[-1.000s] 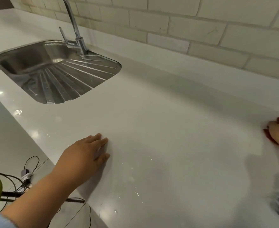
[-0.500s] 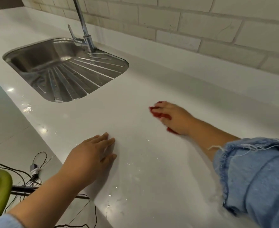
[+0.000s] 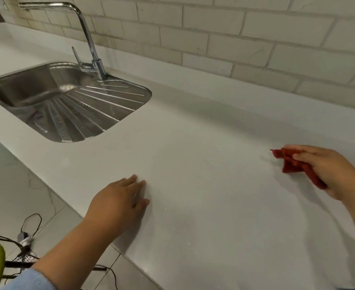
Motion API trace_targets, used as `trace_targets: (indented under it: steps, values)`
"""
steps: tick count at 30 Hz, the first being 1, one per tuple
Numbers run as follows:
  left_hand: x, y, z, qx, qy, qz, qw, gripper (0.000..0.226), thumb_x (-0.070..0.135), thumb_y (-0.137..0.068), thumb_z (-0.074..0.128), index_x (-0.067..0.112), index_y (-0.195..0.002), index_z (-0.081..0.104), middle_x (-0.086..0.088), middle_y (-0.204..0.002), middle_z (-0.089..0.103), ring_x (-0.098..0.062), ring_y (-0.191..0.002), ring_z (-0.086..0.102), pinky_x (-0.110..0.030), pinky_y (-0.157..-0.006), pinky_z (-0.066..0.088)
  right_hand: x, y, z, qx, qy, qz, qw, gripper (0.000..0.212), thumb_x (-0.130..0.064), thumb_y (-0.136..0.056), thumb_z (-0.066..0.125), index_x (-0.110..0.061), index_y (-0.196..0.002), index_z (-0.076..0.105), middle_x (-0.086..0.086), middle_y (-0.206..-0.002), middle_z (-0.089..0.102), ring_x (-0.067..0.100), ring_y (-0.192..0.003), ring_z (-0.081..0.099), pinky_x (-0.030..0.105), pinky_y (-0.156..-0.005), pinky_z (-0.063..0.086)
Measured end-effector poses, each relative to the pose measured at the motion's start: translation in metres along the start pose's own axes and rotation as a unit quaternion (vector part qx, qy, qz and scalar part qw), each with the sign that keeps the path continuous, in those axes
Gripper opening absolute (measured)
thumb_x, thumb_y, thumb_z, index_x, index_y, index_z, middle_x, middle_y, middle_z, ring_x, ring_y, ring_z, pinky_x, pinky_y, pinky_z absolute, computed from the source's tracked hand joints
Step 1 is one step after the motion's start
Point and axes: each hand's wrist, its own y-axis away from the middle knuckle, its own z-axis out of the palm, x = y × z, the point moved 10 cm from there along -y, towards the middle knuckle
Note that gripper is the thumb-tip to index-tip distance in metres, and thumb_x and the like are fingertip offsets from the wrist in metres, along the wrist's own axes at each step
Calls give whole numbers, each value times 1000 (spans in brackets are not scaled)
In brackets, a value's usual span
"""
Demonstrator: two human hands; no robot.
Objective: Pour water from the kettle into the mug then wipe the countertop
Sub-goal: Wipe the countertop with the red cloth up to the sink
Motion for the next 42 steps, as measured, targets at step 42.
trace_targets:
  steps: [42]
  values:
    - [-40, -15, -13, -6, 35, 143, 989, 53, 48, -89, 48, 28, -138, 43, 5, -148, 37, -20, -134, 33, -32, -108, 31, -31, 146, 209, 111, 310, -117, 937, 41, -9, -89, 51, -23, -128, 58, -12, -134, 50, 12, -122, 34, 7, -102, 16]
